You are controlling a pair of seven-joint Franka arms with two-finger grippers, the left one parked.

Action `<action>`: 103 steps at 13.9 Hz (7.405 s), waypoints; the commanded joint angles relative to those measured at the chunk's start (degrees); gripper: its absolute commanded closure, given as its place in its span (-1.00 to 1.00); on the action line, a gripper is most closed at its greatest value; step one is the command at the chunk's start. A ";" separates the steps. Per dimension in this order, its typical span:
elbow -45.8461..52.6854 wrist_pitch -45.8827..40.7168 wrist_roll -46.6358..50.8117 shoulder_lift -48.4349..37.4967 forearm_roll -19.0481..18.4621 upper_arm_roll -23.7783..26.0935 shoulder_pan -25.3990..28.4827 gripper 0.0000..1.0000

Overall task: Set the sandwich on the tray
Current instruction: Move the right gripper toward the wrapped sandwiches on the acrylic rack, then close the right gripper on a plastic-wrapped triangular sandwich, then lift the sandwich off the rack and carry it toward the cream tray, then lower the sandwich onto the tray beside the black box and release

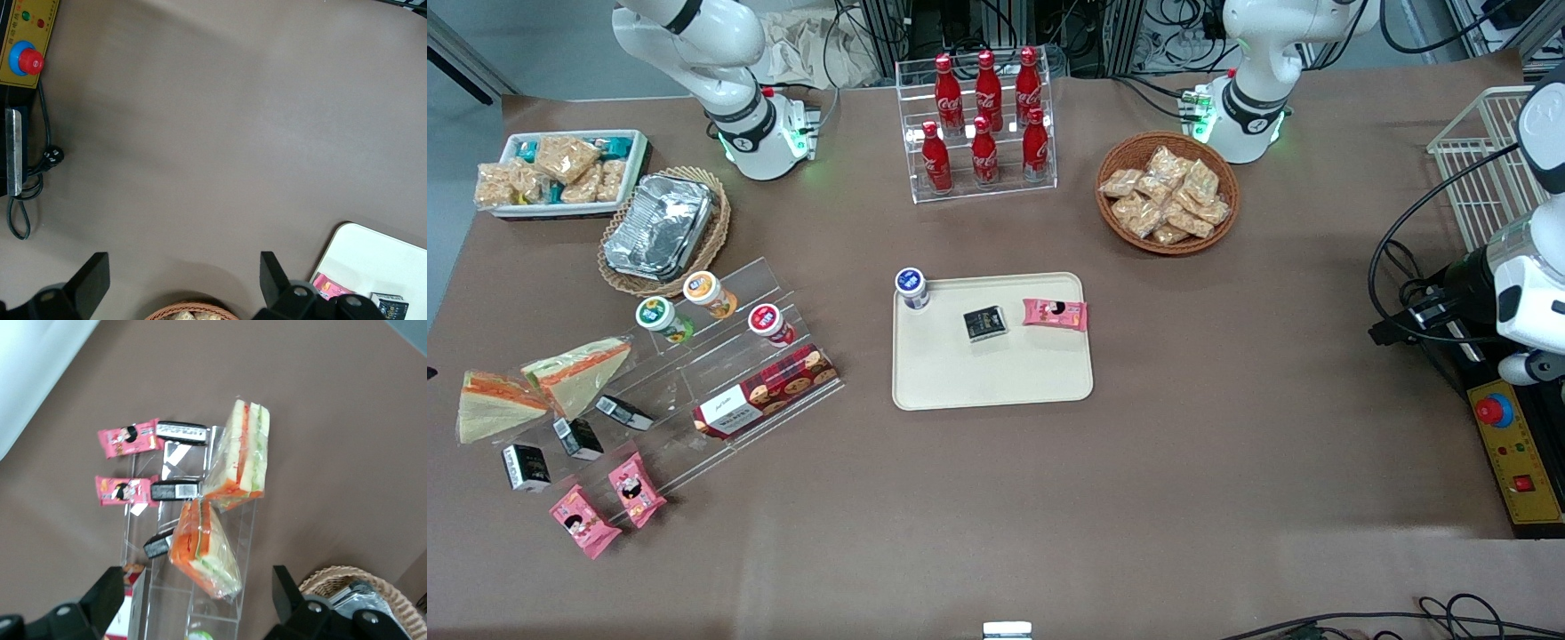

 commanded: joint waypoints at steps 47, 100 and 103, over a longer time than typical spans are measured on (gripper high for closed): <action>8.79 -25.41 6.23 0.39 6.36 -1.82 7.24 1.00; 2.99 28.14 85.39 30.89 2.76 -2.17 64.49 -0.98; 2.91 21.02 78.45 27.11 2.85 -2.17 64.49 -0.98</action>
